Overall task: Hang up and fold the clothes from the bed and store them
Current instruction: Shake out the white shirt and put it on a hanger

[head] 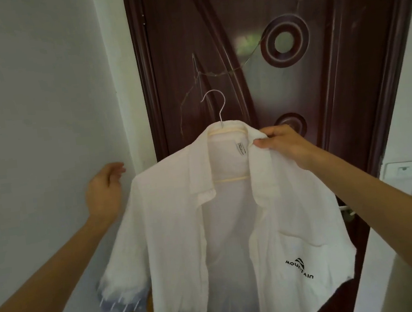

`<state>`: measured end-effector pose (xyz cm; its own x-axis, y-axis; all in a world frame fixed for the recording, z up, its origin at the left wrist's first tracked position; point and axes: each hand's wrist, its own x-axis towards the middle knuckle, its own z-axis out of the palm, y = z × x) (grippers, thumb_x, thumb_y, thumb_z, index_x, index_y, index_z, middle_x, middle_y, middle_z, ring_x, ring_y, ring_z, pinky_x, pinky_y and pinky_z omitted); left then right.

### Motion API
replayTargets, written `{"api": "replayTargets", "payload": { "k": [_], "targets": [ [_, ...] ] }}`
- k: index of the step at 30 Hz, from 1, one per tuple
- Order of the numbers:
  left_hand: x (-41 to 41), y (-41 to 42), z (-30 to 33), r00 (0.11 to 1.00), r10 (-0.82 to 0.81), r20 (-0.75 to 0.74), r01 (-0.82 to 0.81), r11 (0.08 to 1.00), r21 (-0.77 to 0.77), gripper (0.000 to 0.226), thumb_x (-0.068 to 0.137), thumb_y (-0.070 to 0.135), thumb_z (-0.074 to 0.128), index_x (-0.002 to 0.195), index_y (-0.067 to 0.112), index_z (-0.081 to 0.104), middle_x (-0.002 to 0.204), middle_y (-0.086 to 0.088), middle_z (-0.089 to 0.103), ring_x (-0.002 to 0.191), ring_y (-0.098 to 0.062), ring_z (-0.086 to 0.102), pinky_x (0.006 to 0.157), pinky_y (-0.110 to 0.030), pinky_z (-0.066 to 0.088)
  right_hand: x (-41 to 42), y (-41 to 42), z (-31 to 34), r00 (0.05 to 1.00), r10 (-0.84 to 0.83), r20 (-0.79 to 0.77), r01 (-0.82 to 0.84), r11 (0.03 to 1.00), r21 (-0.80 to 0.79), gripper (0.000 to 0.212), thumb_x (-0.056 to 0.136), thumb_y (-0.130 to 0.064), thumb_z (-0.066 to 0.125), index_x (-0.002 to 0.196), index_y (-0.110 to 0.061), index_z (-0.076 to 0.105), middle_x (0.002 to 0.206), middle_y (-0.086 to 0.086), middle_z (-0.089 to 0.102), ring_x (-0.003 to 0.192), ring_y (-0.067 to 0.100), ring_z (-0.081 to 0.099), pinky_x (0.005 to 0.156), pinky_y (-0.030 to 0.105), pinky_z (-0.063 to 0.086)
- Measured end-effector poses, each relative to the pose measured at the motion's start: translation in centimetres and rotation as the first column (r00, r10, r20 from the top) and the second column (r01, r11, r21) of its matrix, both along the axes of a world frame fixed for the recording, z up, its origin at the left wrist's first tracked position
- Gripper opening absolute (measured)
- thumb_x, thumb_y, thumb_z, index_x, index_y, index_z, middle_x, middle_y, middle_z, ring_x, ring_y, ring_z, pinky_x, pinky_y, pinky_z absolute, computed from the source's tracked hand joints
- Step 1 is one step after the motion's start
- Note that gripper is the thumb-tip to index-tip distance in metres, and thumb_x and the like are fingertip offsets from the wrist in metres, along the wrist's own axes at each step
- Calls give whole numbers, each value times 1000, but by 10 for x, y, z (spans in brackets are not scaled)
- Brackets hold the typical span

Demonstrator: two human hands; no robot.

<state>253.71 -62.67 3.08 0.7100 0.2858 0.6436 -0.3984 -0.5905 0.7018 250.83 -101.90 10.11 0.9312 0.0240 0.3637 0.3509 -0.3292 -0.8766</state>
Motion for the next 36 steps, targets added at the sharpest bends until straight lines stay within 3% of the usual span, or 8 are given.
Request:
{"api": "replayTargets", "payload": {
  "k": [5,9,14,18,21,26,31,36],
  "targets": [
    [-22,-44,19,980,-185,78,128,873,471,37,94,46,48,119,27,68,110,17,64,99,-3,56,82,-15,39,0,9,-6,999,33,-32,-33,999,9,21,91,-4,64,110,2,69,86,5,69,69,7,66,65,18,53],
    [-11,-45,9,971,-233,-50,238,958,162,19,91,34,66,86,52,72,92,32,69,92,3,65,85,-15,45,-3,8,-9,997,38,-61,-35,998,47,23,91,-4,64,113,3,69,87,6,70,69,8,67,65,19,54],
    [-9,-52,8,949,-310,-60,307,950,-52,21,92,17,64,78,32,70,71,31,67,70,12,60,70,-4,43,-6,6,-15,995,59,-83,-56,998,31,22,92,-5,63,112,-2,70,89,5,71,70,6,69,67,19,55],
    [-8,-52,12,950,-299,-87,287,949,-132,21,95,19,62,76,21,71,68,14,66,66,-2,55,69,-18,44,-7,7,-16,995,65,-77,-62,997,41,21,92,-5,63,112,-2,69,88,4,71,69,5,68,67,18,55],
    [-11,-47,12,957,-264,-120,260,964,-46,29,98,24,56,74,12,67,73,-7,61,68,-15,51,66,-24,42,-8,8,-14,994,82,-75,-80,996,35,20,92,-5,63,110,-4,70,88,4,71,69,5,69,66,18,55],
    [-18,-49,13,990,-53,-127,96,927,361,44,98,52,46,77,17,63,67,-2,59,68,-22,55,65,-33,39,-6,8,-13,996,68,-61,-66,997,45,22,92,-6,63,112,2,68,88,6,69,68,5,67,66,18,54],
    [-15,-48,17,979,-161,-128,196,919,343,32,83,63,42,72,38,58,64,8,59,67,-16,57,65,-30,40,-7,5,-14,996,76,-49,-75,997,27,24,94,-9,62,115,2,67,92,8,69,74,9,67,68,19,54],
    [-16,-55,11,998,-54,-20,58,887,458,50,84,63,34,82,21,61,58,11,49,64,-21,53,59,-29,33,-8,3,-16,997,63,-39,-64,998,-27,27,98,-20,59,113,2,66,92,5,69,73,5,66,66,17,53]
  ]
}}
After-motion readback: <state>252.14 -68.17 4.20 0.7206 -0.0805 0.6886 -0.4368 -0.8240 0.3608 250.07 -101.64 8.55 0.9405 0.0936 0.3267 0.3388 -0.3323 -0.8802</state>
